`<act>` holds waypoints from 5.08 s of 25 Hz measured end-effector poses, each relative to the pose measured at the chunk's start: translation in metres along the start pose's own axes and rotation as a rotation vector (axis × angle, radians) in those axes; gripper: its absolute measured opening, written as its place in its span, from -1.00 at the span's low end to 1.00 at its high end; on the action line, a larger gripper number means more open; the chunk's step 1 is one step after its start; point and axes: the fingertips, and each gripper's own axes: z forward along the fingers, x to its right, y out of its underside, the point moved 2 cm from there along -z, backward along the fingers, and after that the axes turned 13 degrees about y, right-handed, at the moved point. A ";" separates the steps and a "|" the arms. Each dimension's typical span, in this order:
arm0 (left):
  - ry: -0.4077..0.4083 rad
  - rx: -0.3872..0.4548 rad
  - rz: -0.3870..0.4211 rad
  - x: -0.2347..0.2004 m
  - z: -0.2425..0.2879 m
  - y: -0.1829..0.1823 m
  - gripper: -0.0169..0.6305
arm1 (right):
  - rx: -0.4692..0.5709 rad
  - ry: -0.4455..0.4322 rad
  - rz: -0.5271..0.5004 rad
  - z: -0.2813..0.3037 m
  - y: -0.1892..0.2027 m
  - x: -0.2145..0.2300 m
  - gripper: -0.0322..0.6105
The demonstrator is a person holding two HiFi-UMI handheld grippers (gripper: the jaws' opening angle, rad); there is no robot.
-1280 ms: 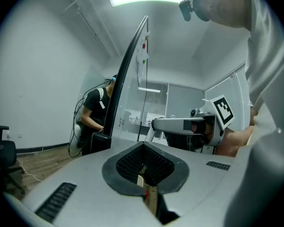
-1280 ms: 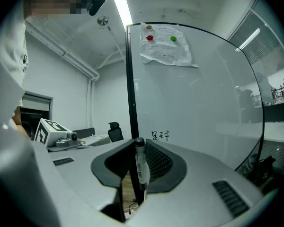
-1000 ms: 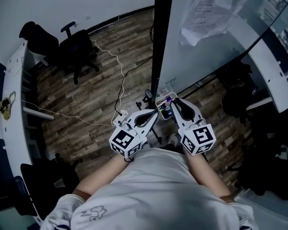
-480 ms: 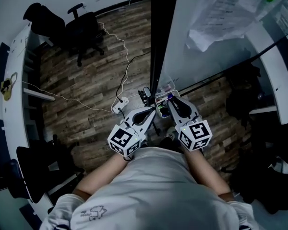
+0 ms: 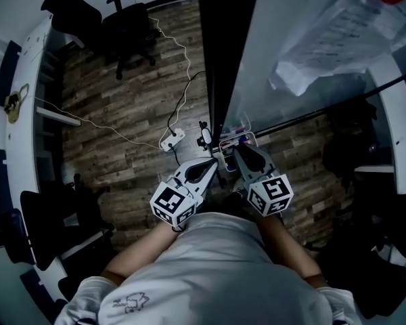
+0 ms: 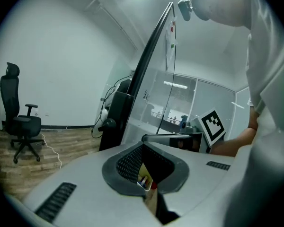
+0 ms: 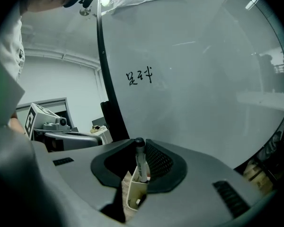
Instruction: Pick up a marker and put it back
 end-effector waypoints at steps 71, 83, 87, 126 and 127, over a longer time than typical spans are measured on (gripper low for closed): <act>0.397 0.117 0.247 0.093 -0.052 -0.069 -0.93 | 0.301 0.263 -0.139 -0.133 -0.038 -0.100 -0.87; 0.344 0.163 0.196 0.208 -0.082 0.005 -0.93 | 0.302 0.251 -0.131 -0.261 0.032 -0.122 -0.87; 0.341 0.151 0.169 0.251 -0.101 0.029 -0.93 | 0.292 0.246 -0.132 -0.305 0.052 -0.138 -0.87; 0.288 0.137 0.197 0.350 -0.175 0.081 -0.93 | 0.326 0.214 -0.129 -0.403 0.098 -0.196 -0.87; 0.290 0.136 0.197 0.351 -0.173 0.082 -0.93 | 0.326 0.216 -0.130 -0.404 0.098 -0.194 -0.87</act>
